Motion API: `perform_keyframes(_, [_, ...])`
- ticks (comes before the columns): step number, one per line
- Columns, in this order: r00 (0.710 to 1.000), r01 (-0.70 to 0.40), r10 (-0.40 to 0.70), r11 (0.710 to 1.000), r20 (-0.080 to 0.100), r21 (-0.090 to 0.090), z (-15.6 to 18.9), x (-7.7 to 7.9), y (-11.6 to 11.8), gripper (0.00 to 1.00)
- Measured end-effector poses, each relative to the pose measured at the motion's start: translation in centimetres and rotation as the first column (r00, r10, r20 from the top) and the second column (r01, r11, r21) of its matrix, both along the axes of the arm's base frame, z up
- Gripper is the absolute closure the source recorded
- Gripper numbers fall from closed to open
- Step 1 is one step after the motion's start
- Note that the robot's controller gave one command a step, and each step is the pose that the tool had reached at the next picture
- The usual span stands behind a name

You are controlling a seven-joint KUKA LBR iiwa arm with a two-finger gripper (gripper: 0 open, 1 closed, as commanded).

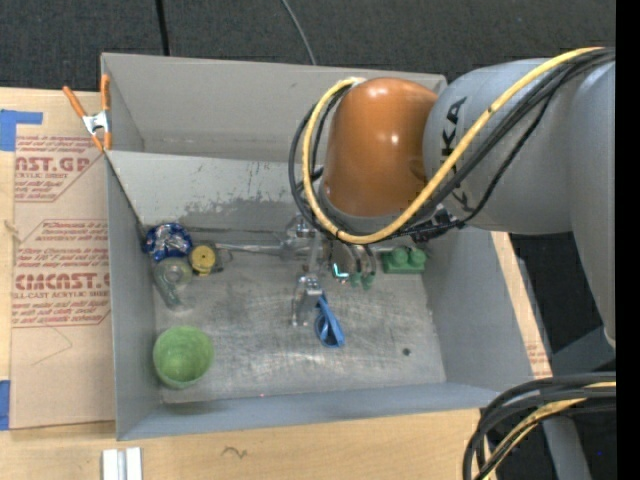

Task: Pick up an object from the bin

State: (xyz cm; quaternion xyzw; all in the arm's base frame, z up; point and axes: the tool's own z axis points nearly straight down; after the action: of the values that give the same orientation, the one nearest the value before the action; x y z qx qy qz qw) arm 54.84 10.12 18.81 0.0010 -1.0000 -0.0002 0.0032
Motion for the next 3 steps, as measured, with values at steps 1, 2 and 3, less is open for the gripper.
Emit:
perform_keyframes(1, [0.960, -0.279, 0.279, 0.960, 0.013, 0.002, -11.7, -0.3, -6.5, 0.00])
perform_keyframes(2, [0.894, -0.449, 0.449, 0.894, 0.010, -0.002, -11.3, -5.7, -11.9, 0.00])
perform_keyframes(3, [0.781, -0.625, 0.625, 0.781, 0.008, -0.003, -11.3, -2.6, -16.5, 0.00])
